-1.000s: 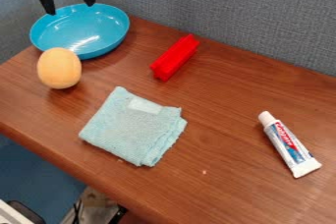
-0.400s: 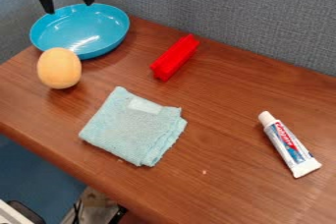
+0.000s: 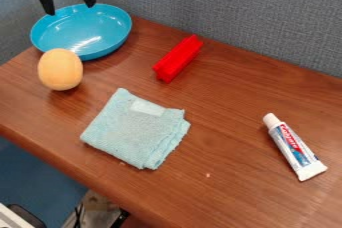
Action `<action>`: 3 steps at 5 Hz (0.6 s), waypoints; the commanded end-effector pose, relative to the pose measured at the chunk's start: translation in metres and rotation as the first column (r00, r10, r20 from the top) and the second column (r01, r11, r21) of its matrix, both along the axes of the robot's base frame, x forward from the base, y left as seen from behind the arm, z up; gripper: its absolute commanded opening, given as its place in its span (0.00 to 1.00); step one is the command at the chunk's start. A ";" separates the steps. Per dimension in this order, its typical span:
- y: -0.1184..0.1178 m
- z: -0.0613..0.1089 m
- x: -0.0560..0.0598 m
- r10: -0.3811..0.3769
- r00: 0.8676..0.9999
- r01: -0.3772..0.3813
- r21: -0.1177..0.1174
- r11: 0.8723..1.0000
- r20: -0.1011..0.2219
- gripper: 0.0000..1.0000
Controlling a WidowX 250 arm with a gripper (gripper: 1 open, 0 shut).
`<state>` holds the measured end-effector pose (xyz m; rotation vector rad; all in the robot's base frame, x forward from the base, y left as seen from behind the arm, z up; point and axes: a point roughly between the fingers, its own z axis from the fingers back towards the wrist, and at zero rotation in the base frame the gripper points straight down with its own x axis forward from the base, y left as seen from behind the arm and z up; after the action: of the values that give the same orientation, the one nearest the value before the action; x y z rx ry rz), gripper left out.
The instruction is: Put the yellow ball on the blue plate
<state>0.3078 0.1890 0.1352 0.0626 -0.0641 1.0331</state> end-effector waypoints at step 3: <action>0.008 -0.002 -0.002 0.007 1.000 -0.007 0.042 0.999 -0.002 1.00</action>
<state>0.3071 0.1931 0.1239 0.0883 -0.0515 1.0306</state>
